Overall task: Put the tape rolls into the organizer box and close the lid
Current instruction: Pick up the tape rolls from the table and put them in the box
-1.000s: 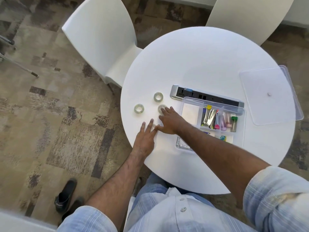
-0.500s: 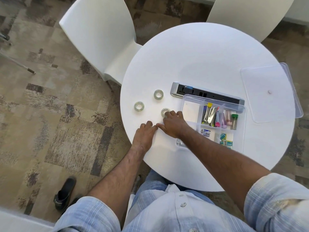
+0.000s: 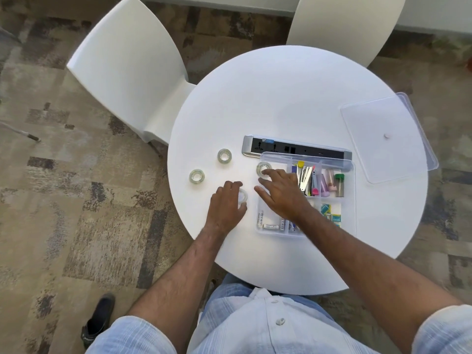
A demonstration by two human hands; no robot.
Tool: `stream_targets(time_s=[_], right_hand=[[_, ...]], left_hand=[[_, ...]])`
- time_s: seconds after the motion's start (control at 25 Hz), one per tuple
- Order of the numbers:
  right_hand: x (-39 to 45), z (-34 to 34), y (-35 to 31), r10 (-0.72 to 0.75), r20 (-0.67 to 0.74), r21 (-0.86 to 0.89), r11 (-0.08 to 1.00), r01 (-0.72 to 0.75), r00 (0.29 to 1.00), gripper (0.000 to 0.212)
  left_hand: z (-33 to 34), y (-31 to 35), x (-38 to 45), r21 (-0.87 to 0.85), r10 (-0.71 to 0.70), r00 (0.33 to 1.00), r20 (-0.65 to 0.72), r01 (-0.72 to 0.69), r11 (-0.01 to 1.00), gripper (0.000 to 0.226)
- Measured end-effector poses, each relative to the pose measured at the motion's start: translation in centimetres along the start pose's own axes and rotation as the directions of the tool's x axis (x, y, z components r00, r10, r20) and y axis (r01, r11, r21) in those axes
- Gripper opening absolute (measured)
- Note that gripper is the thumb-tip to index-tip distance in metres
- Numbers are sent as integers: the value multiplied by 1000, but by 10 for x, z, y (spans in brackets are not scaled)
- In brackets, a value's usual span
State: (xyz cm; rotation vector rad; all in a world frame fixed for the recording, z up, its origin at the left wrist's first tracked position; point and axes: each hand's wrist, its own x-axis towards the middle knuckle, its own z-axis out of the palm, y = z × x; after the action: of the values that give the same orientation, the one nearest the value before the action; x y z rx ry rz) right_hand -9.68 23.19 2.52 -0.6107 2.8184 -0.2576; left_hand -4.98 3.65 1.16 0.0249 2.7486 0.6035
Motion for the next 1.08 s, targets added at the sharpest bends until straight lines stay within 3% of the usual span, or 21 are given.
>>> stream_targets(time_s=[0.28, 0.44, 0.6, 0.76, 0.92, 1.08], right_hand=[[-11, -2, 35, 82, 133, -29, 996, -79, 988, 53], [-20, -2, 39, 106, 124, 25, 994, -109, 987, 38], [-33, -3, 44, 149, 85, 101, 982, -157, 985, 36], [-29, -8, 41, 156, 63, 105, 981, -162, 986, 45], [-12, -12, 23, 75, 90, 97, 992, -84, 993, 47], [12, -15, -2, 0, 117, 94, 996, -11, 993, 50]], left_hand=[[-5, 56, 34, -31, 90, 995, -51, -92, 995, 56], [0, 71, 49, 3, 123, 992, -17, -123, 992, 56], [10, 78, 48, 58, 139, 990, 18, -140, 988, 59], [12, 72, 38, 18, 81, 997, -2, -81, 997, 62], [4, 41, 24, -31, -8, 990, -141, 4, 999, 57], [-7, -5, 18, -51, -125, 977, -172, 118, 992, 57]])
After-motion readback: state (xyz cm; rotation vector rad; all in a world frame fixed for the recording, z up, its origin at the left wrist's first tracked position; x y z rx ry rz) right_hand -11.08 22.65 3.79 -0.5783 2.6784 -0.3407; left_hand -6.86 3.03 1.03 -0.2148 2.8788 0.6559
